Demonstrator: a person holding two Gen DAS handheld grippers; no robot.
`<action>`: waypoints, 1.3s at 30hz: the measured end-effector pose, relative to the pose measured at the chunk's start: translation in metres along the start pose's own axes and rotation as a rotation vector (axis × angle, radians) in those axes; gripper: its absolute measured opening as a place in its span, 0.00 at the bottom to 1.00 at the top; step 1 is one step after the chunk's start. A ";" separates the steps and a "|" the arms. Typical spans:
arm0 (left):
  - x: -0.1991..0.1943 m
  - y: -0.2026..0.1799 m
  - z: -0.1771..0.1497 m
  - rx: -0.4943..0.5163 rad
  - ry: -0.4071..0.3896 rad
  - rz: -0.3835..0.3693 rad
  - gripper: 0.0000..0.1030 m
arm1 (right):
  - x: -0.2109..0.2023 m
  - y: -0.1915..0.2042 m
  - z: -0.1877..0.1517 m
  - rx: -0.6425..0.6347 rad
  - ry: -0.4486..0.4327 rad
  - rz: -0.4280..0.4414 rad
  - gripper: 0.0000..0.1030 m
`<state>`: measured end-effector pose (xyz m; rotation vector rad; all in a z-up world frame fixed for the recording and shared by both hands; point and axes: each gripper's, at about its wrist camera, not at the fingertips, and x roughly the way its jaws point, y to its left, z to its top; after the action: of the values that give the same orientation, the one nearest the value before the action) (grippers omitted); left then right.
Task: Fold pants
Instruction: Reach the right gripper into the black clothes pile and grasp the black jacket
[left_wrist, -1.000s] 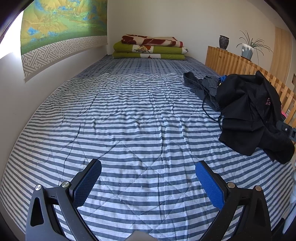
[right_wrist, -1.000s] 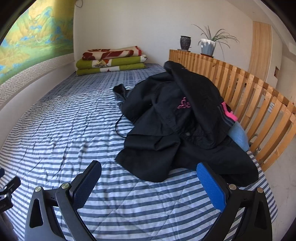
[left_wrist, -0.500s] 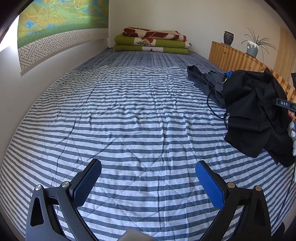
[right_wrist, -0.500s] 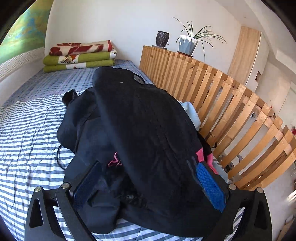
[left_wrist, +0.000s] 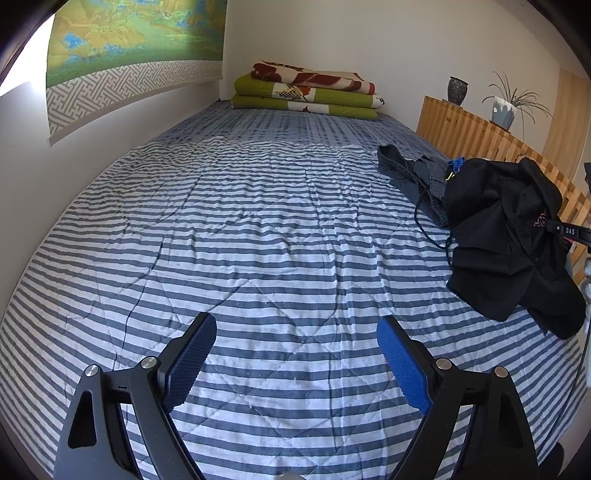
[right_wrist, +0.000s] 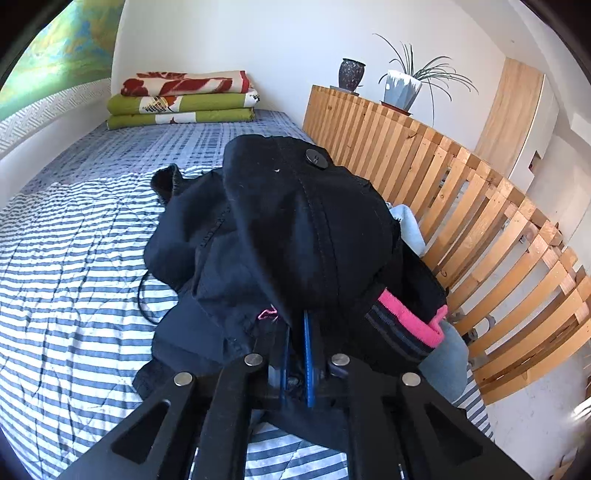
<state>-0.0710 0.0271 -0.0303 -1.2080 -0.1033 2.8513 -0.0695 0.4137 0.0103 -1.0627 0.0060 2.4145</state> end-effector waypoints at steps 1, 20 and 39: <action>-0.003 0.003 0.000 -0.008 -0.005 0.000 0.87 | -0.007 0.004 -0.005 -0.010 0.000 0.021 0.06; -0.033 0.056 0.002 -0.087 -0.061 0.062 0.86 | -0.071 0.043 -0.021 -0.145 -0.121 -0.027 0.81; -0.004 0.040 0.007 -0.076 -0.006 0.018 0.77 | 0.018 0.024 0.025 -0.187 0.040 -0.029 0.12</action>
<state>-0.0737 -0.0130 -0.0253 -1.2200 -0.2031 2.8912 -0.1079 0.4056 0.0109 -1.1850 -0.2234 2.4035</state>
